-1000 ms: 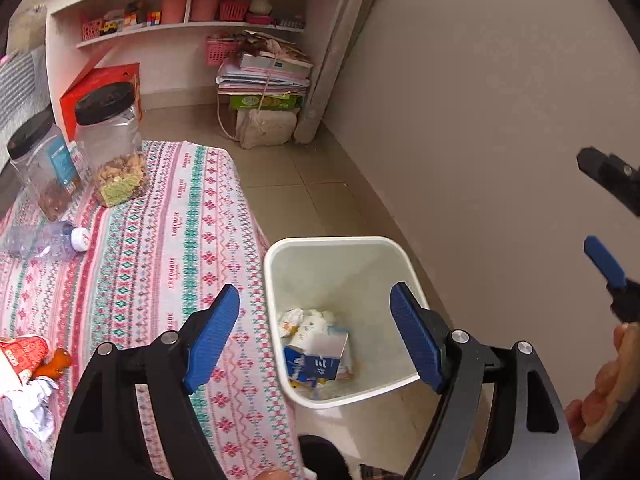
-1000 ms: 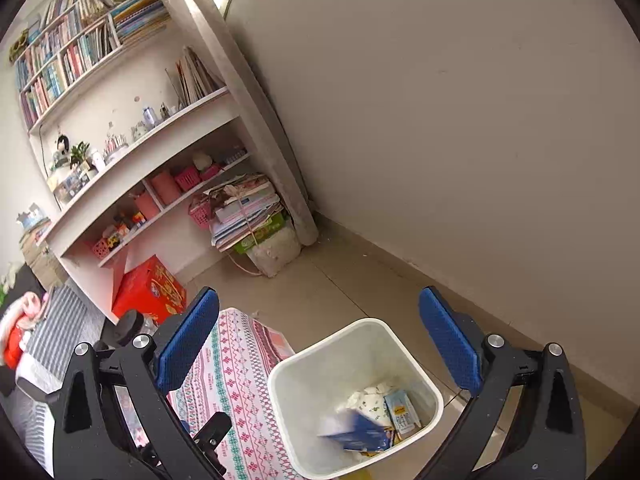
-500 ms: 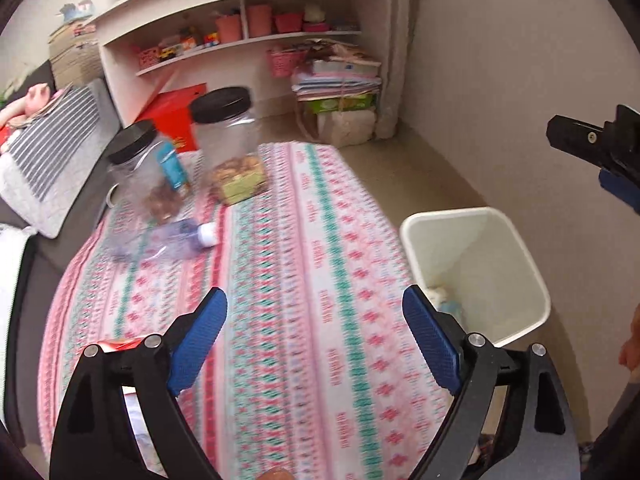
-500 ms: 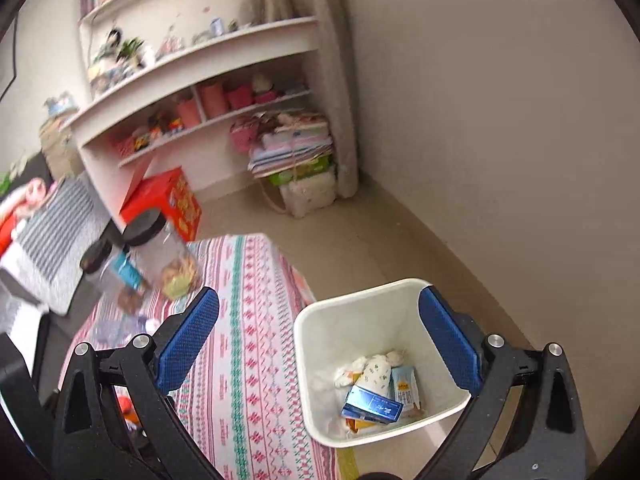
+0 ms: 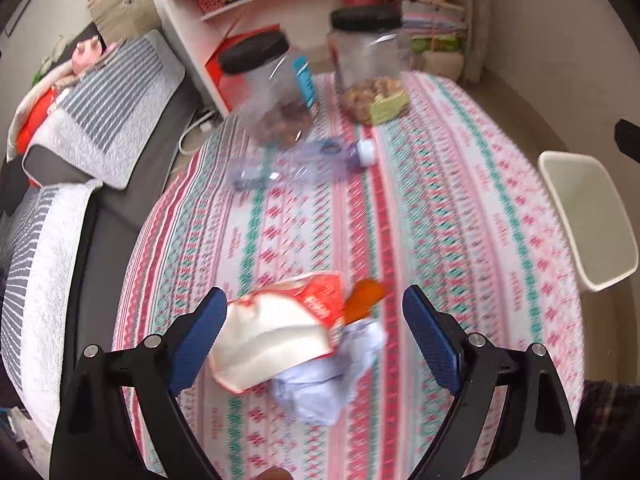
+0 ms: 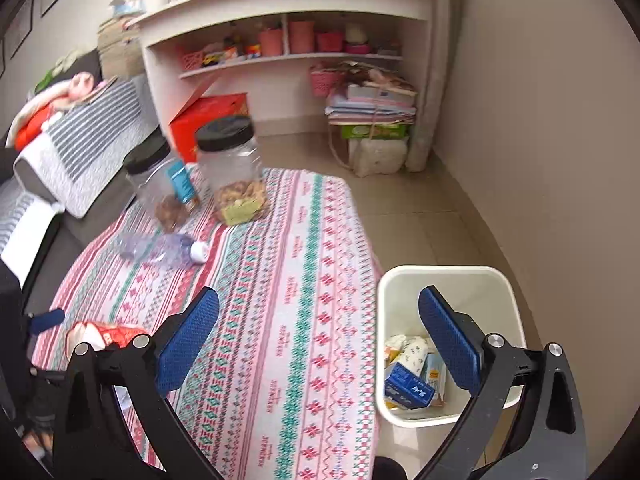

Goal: Collect trash
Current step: 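Move both tools back over the table toward the red noodle cup, then lower the left tool and grasp the red noodle cup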

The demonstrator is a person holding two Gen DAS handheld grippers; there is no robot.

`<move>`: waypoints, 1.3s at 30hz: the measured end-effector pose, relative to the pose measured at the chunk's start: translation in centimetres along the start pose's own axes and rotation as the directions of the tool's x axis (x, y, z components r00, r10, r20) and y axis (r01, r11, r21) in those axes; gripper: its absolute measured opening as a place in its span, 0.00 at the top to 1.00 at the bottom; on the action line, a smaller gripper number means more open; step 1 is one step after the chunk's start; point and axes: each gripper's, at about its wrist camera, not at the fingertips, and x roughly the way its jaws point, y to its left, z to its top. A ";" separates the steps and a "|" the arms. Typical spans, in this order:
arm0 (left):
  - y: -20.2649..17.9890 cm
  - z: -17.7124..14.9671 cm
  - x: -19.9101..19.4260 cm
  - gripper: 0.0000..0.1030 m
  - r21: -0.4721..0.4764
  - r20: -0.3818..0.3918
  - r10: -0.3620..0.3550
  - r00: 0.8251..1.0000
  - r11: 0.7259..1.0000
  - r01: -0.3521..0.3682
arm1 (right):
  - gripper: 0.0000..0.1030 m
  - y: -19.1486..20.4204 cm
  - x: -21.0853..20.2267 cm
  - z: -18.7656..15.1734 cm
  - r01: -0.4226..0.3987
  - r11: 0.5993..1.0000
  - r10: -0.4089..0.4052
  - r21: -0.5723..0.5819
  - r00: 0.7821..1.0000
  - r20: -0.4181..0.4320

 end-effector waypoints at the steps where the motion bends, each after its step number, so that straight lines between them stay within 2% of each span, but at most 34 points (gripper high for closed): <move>1: 0.6 -0.3 0.4 0.16 0.006 -0.015 0.000 1.000 1.000 0.000 | 0.07 0.5 0.3 -0.1 -0.004 1.000 0.004 0.001 1.000 -0.011; 3: 1.7 -0.9 1.4 0.16 0.036 -0.052 -0.003 0.999 0.999 0.005 | 0.07 1.7 1.3 -0.4 -0.033 0.999 0.033 0.002 0.998 -0.058; 6: 2.8 -1.8 3.0 0.16 0.078 -0.119 -0.043 0.992 0.996 0.053 | 0.07 3.3 2.8 -0.8 -0.087 0.996 0.087 0.008 0.988 -0.125; 8: 3.8 -2.1 3.7 0.16 0.064 -0.132 -0.028 0.991 0.997 0.037 | 0.07 4.6 3.6 -1.1 -0.125 0.992 0.123 -0.003 0.979 -0.164; 11: 6.5 -2.2 4.5 0.16 -0.030 -0.152 -0.071 0.986 0.997 0.067 | 0.07 6.6 4.6 -1.8 -0.166 0.986 0.157 -0.029 0.966 -0.205; 13: 8.9 -1.9 4.6 0.15 -0.118 -0.141 -0.071 0.987 0.992 0.054 | 0.07 8.1 5.1 -2.3 -0.182 0.982 0.165 -0.055 0.959 -0.229; 17: 13.2 -1.8 4.8 0.13 -0.270 -0.134 -0.079 0.988 0.962 0.040 | 0.07 9.8 5.7 -2.7 -0.200 0.976 0.172 -0.091 0.952 -0.252; 19: 14.6 -1.9 4.7 0.13 -0.311 -0.132 -0.080 0.988 0.950 0.035 | 0.07 10.2 6.0 -2.7 -0.207 0.974 0.175 -0.096 0.948 -0.266; 22: 15.4 -1.9 5.1 0.13 -0.327 -0.133 -0.121 0.984 0.942 0.072 | 0.07 10.6 6.5 -2.6 -0.217 0.972 0.185 -0.087 0.942 -0.279; 24: 15.1 -1.9 5.3 0.13 -0.318 -0.134 -0.157 0.978 0.942 0.107 | 0.07 10.9 6.7 -2.5 -0.225 0.971 0.194 -0.082 0.940 -0.282; 32: 13.4 -1.1 3.6 0.13 -0.232 -0.082 -0.219 0.972 0.953 0.195 | 0.07 10.3 6.5 -1.8 -0.219 0.973 0.195 -0.066 0.944 -0.268; 36: 11.2 -1.4 2.5 0.13 -0.099 -0.088 -0.218 0.972 0.973 0.209 | 0.07 9.7 6.6 -1.5 -0.216 0.975 0.198 -0.041 0.944 -0.265; 39: 9.2 -2.3 2.4 0.13 0.019 -0.112 -0.177 0.978 0.983 0.181 | 0.07 9.6 6.4 -1.3 -0.216 0.976 0.201 -0.033 0.947 -0.252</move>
